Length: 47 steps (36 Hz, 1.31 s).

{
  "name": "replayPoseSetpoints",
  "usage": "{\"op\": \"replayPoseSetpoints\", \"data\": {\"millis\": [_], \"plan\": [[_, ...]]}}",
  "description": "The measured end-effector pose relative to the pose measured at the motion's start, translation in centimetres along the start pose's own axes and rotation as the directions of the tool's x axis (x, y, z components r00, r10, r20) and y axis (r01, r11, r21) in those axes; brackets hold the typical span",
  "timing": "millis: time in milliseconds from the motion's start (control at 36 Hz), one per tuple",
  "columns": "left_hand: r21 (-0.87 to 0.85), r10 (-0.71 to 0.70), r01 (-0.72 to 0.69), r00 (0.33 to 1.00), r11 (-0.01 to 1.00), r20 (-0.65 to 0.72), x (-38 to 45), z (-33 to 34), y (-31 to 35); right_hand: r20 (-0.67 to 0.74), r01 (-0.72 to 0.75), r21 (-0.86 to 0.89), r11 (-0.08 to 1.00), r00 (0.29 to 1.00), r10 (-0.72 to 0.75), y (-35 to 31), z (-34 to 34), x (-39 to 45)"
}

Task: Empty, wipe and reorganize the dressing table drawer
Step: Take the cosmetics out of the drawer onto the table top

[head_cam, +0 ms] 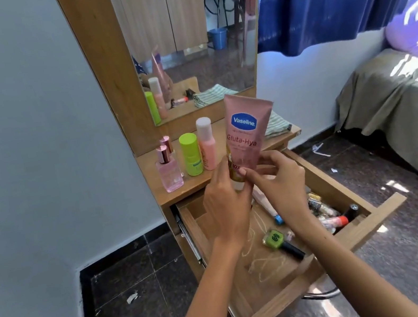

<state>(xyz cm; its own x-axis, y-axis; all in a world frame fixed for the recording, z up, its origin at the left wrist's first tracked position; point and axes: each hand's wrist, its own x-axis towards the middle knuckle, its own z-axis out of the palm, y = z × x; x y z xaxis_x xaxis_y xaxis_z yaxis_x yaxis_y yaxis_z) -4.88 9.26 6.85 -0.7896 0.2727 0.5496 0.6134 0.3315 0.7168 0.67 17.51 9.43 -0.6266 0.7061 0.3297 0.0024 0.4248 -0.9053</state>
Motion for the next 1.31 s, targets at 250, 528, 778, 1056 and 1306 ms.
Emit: {"op": "replayPoseSetpoints", "data": {"millis": [250,528,778,1056,1306], "plan": [[-0.058,0.039,-0.036,0.998,0.998,0.058,1.0,2.3,-1.1,-0.040,0.045,-0.086,0.995,0.998,-0.049,0.8,1.7,3.7],[-0.043,0.067,-0.060,0.980,0.997,0.190,0.8,3.0,-1.1,-0.028,0.151,-0.107,0.983,0.988,-0.154,1.5,2.5,4.7],[-0.008,0.077,-0.078,0.957,0.997,0.281,0.1,2.9,-1.4,-0.033,0.117,-0.067,0.991,0.992,-0.120,2.3,3.9,5.7],[0.064,0.034,-0.057,0.950,0.996,0.309,-1.5,0.9,-2.1,0.073,0.101,-0.149,0.984,0.993,-0.090,2.7,2.7,5.3],[0.154,0.026,-0.079,0.947,0.985,0.320,-3.0,-1.6,-2.9,0.385,0.150,-0.414,0.898,0.923,0.023,4.8,-2.7,0.8]]}}
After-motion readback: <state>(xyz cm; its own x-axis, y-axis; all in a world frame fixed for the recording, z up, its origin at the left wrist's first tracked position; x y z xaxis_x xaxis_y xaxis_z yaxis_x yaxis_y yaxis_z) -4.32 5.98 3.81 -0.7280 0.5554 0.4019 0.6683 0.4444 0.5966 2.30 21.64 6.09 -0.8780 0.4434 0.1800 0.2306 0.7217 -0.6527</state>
